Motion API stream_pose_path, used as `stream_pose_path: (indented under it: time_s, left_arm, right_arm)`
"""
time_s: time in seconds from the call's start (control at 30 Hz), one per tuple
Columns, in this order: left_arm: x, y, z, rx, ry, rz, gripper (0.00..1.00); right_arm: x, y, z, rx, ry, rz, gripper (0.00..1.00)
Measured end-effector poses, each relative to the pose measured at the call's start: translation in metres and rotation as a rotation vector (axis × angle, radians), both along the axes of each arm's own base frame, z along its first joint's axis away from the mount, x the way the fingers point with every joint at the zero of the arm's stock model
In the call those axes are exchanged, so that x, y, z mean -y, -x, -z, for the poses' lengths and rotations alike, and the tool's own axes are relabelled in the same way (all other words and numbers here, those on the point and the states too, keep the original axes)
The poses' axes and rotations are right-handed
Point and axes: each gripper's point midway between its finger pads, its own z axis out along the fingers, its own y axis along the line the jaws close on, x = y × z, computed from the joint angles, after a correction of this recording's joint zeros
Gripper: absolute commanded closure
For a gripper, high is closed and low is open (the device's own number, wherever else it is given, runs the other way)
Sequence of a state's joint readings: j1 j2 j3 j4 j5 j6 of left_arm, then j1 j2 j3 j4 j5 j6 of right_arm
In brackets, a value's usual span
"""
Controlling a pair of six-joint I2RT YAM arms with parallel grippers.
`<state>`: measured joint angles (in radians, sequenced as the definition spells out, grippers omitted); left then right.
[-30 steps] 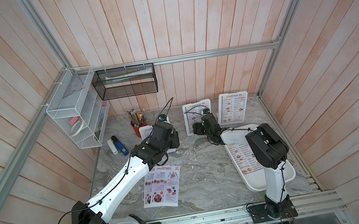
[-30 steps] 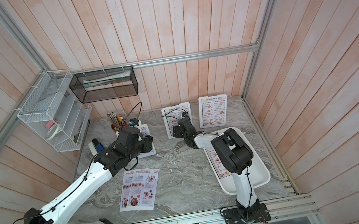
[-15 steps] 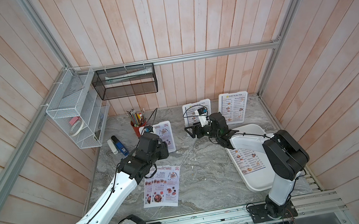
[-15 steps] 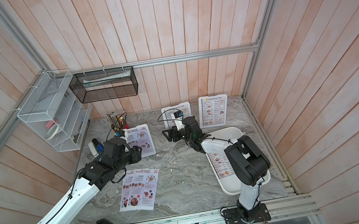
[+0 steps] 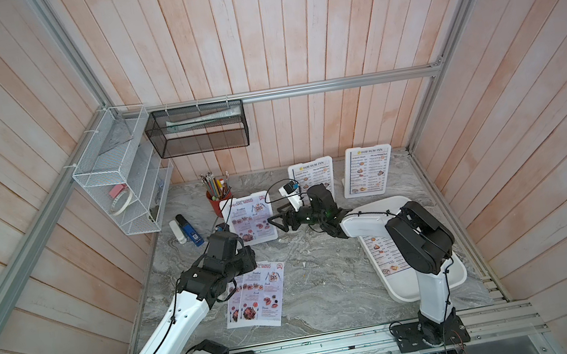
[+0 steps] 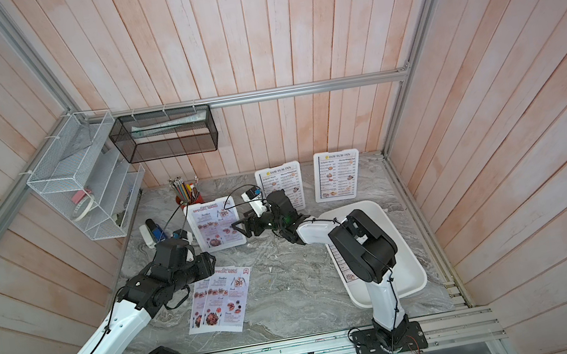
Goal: Replace the menus in the menu holders
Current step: Adjust the menu holder at the center of the board, then move the menu holder to the center of the board.
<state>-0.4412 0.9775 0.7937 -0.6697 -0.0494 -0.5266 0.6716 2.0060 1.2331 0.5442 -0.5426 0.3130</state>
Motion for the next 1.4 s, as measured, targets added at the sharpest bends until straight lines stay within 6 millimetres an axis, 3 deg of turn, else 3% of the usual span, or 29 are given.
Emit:
stream_pose_path:
  time_s: [0.23, 0.43, 0.7, 1.0, 1.4]
  left_arm:
    - [0.003, 0.001, -0.001, -0.002, 0.014, 0.013, 0.38]
    - [0.003, 0.001, 0.000, -0.001, 0.008, 0.016, 0.38]
    - [0.001, 0.000, 0.000, -0.002, 0.005, 0.011, 0.38]
    - [0.001, 0.000, 0.001, -0.004, 0.006, 0.008, 0.38]
    - [0.000, -0.001, 0.000, -0.001, 0.003, 0.005, 0.38]
  right_arm:
    - [-0.021, -0.013, 0.002, 0.009, -0.015, -0.026, 0.25]
    - [-0.032, 0.005, 0.007, -0.004, -0.007, -0.065, 0.29]
    - [-0.029, 0.038, 0.012, -0.025, 0.019, -0.087, 0.40]
    - [-0.033, 0.026, 0.002, 0.042, 0.063, -0.010, 0.61]
    - [-0.030, 0.015, -0.001, 0.071, 0.076, 0.055, 0.79]
